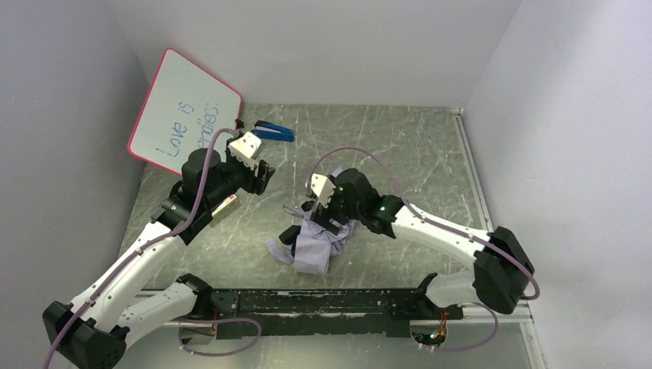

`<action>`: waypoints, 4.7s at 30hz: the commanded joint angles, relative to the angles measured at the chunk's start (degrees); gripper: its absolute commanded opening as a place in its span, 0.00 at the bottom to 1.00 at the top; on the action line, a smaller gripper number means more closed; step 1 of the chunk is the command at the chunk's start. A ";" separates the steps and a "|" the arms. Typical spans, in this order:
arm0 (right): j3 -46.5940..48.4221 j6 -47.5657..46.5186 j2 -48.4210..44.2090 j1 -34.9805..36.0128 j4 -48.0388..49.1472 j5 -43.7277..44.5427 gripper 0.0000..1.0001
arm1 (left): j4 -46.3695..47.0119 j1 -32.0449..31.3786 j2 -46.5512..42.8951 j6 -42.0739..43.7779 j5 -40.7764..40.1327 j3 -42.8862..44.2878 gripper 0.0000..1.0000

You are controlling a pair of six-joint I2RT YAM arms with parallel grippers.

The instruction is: Put away the umbrella

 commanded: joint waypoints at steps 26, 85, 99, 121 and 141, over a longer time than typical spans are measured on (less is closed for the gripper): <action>4.58 5.20 -0.34 8.14 -6.73 2.86 1.00 | -0.95 0.36 -3.26 -1.94 -7.83 -0.78 0.69; 11.71 15.00 19.18 -21.34 -9.32 -20.47 0.00 | -1.09 0.36 -0.37 -2.66 -0.80 -2.74 0.68; 15.64 35.69 4.87 -32.01 3.99 -43.97 0.00 | 1.92 0.35 2.66 -2.90 5.26 -3.73 0.68; 26.55 25.01 4.58 -27.91 -16.88 -24.89 0.02 | 4.31 0.36 0.34 -0.70 6.62 -6.11 0.68; 28.87 21.28 9.13 -4.70 -21.25 5.74 1.00 | 2.93 0.38 -3.46 -2.90 -4.65 -4.32 0.69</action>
